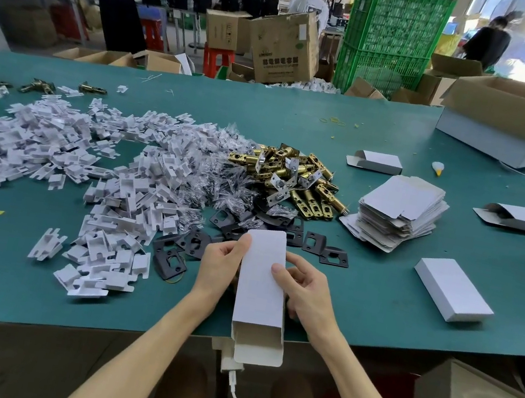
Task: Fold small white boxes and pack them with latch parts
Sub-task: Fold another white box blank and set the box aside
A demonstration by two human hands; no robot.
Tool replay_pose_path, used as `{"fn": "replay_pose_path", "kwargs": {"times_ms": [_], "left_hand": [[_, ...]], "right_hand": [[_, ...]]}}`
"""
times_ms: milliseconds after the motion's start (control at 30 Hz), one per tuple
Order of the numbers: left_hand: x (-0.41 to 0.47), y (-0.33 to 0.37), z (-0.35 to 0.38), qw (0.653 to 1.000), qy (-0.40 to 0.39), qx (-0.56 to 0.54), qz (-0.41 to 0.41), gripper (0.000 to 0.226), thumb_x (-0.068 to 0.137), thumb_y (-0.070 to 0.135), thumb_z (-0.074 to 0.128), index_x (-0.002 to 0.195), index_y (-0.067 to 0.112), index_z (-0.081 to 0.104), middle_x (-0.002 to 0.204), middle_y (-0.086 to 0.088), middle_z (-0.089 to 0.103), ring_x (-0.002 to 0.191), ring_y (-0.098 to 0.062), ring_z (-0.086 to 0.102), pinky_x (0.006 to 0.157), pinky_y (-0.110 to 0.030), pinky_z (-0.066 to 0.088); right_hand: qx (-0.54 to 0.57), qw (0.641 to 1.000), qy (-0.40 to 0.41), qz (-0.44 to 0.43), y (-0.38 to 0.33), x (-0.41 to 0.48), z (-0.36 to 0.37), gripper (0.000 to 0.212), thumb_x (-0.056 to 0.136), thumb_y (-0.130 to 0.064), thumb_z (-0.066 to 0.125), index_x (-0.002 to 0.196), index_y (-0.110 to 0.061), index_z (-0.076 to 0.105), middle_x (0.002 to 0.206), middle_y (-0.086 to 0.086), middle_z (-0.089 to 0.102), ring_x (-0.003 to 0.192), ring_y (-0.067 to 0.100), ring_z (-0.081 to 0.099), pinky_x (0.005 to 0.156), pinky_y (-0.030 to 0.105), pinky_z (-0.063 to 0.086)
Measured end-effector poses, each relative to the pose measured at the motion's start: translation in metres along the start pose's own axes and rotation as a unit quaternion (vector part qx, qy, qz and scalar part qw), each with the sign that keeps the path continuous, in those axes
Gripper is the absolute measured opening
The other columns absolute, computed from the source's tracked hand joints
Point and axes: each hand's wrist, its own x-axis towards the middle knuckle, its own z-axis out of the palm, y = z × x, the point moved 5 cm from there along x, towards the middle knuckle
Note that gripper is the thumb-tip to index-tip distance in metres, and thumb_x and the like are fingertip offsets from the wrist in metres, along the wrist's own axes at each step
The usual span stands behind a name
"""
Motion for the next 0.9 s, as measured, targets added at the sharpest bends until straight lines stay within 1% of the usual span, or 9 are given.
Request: {"fn": "replay_pose_path", "kwargs": {"times_ms": [200,367,433,500,567,633,700,800,900], "left_hand": [[0.004,-0.001,0.002,0.999,-0.020,-0.008,-0.035,0.050,0.105,0.035,0.059,0.095,-0.013,0.067,0.076,-0.016,0.067,0.067,-0.031,0.064,0.041,-0.024,0.045],[0.003,-0.002,-0.001,0.998,-0.045,-0.015,-0.045,0.037,0.105,0.033,0.058,0.091,0.001,0.070,0.075,-0.011,0.067,0.058,-0.022,0.063,0.044,-0.024,0.044],[0.003,-0.003,-0.002,0.996,-0.067,-0.020,-0.048,0.034,0.106,0.033,0.058,0.085,0.007,0.067,0.072,-0.009,0.065,0.053,-0.019,0.060,0.043,-0.023,0.041],[0.003,-0.003,-0.003,0.995,-0.085,-0.022,-0.043,0.032,0.106,0.031,0.058,0.085,0.008,0.065,0.071,-0.009,0.064,0.050,-0.017,0.057,0.043,-0.023,0.041],[0.003,-0.002,-0.003,0.996,-0.087,-0.020,-0.022,0.017,0.106,0.029,0.058,0.106,0.016,0.069,0.077,-0.009,0.066,0.055,-0.017,0.061,0.045,-0.024,0.046],[0.002,0.000,-0.003,0.996,-0.086,-0.015,0.008,0.023,0.107,0.027,0.058,0.126,0.035,0.067,0.080,-0.007,0.070,0.062,-0.017,0.065,0.049,-0.028,0.051],[-0.001,0.001,-0.001,0.995,-0.095,0.005,0.035,0.024,0.107,0.026,0.056,0.121,0.037,0.073,0.085,-0.005,0.072,0.066,-0.015,0.066,0.052,-0.028,0.053],[-0.004,0.001,0.007,0.989,-0.126,0.058,0.048,0.026,0.101,0.041,0.065,0.120,0.027,0.075,0.104,-0.004,0.077,0.084,-0.019,0.073,0.067,-0.035,0.059],[-0.006,0.003,0.008,0.987,-0.139,0.067,0.047,0.043,0.088,0.051,0.070,0.122,0.024,0.074,0.108,-0.002,0.078,0.094,-0.021,0.076,0.077,-0.038,0.061]], "right_hand": [[-0.003,1.000,0.005,0.002,-0.001,0.000,-0.001,0.035,0.097,-0.026,0.068,0.130,-0.017,0.066,0.083,0.002,0.068,0.052,-0.001,0.059,0.045,0.010,0.040],[-0.001,1.000,-0.005,0.004,-0.001,0.000,0.001,0.034,0.096,-0.030,0.069,0.128,-0.020,0.067,0.089,0.003,0.070,0.060,0.001,0.063,0.049,0.011,0.043],[-0.012,1.000,-0.010,0.006,-0.001,0.000,0.002,0.033,0.096,-0.031,0.069,0.127,-0.022,0.068,0.091,0.003,0.071,0.074,0.011,0.069,0.053,0.015,0.046],[-0.018,1.000,-0.011,0.004,0.000,0.001,0.002,0.032,0.096,-0.032,0.070,0.126,-0.023,0.069,0.094,0.005,0.072,0.087,0.025,0.072,0.060,0.026,0.052],[-0.004,1.000,-0.010,0.002,0.001,0.001,0.002,0.029,0.096,-0.032,0.070,0.124,-0.024,0.070,0.097,0.009,0.073,0.092,0.032,0.072,0.068,0.041,0.057],[0.005,1.000,-0.007,0.002,0.001,0.001,0.002,0.026,0.096,-0.031,0.070,0.122,-0.025,0.070,0.098,0.012,0.073,0.093,0.035,0.072,0.075,0.051,0.058],[-0.003,1.000,-0.003,-0.001,0.002,0.002,0.000,0.026,0.097,-0.030,0.069,0.122,-0.024,0.070,0.099,0.011,0.074,0.091,0.035,0.072,0.077,0.055,0.058],[0.001,1.000,0.001,0.000,0.003,0.002,0.000,0.027,0.097,-0.031,0.069,0.122,-0.022,0.070,0.099,0.011,0.074,0.090,0.032,0.073,0.076,0.054,0.059],[0.011,1.000,0.012,-0.005,0.003,0.002,-0.001,0.031,0.094,-0.034,0.072,0.122,-0.022,0.065,0.092,0.008,0.074,0.085,0.026,0.075,0.067,0.040,0.061]]}}
